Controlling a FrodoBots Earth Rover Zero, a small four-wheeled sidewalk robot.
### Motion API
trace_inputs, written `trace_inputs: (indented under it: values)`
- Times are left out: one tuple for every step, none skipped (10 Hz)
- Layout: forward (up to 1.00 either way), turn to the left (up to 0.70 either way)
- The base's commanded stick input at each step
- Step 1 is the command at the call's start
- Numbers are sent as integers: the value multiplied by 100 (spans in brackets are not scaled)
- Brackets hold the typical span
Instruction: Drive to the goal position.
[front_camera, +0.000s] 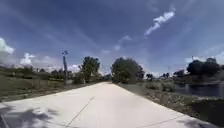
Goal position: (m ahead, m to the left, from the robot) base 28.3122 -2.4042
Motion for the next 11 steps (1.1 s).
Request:
trace_inputs:
  values:
    - [85, 6]
    - [85, 0]
    - [85, 0]
    - [85, 0]
    - [85, 0]
    - [85, 0]
    - [85, 0]
    - [85, 0]
    - [85, 0]
    - [85, 0]
    - [85, 0]
